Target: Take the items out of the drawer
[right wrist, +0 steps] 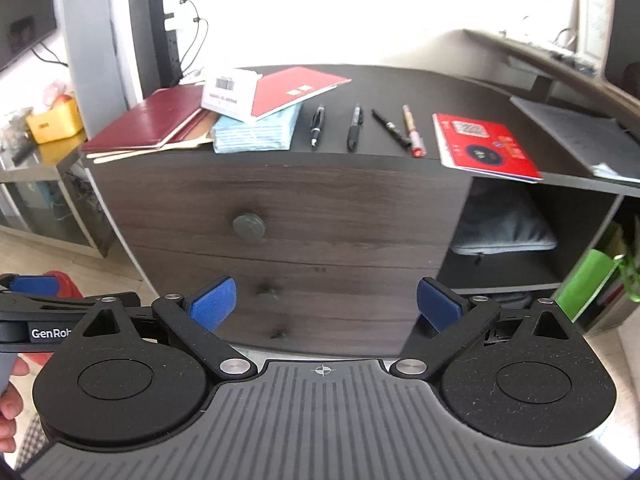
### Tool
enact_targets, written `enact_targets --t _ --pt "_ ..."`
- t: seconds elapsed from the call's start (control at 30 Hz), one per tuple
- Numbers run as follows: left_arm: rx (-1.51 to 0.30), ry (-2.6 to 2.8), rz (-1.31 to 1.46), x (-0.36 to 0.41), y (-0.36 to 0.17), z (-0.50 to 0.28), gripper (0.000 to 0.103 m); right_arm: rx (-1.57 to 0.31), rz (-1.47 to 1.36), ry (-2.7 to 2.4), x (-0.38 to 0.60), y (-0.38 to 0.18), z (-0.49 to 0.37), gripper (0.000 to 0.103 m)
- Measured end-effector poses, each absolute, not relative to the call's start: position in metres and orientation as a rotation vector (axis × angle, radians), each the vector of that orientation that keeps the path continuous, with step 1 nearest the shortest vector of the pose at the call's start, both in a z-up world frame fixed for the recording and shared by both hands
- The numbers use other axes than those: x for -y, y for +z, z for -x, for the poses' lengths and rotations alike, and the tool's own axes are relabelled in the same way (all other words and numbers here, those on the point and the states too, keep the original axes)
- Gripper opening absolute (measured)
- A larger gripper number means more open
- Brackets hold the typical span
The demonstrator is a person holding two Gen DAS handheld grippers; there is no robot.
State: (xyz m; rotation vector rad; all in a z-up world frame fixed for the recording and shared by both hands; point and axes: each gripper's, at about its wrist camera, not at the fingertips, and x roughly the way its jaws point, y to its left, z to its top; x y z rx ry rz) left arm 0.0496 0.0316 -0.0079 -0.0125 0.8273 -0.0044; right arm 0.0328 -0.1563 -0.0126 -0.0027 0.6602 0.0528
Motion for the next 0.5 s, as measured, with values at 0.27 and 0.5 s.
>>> enact_targets --t 0.27,0.5 --pt "-0.770 -0.037 0.039 -0.026 0.010 -0.012 0.102 -0.625 -0.026 0.022 0.167 0.005 0.011 0.101" --pt "-0.748 -0.050 -0.019 -0.011 0.022 0.001 0.102 -0.589 -0.018 0.022 0.172 0.014 0.032 0.101"
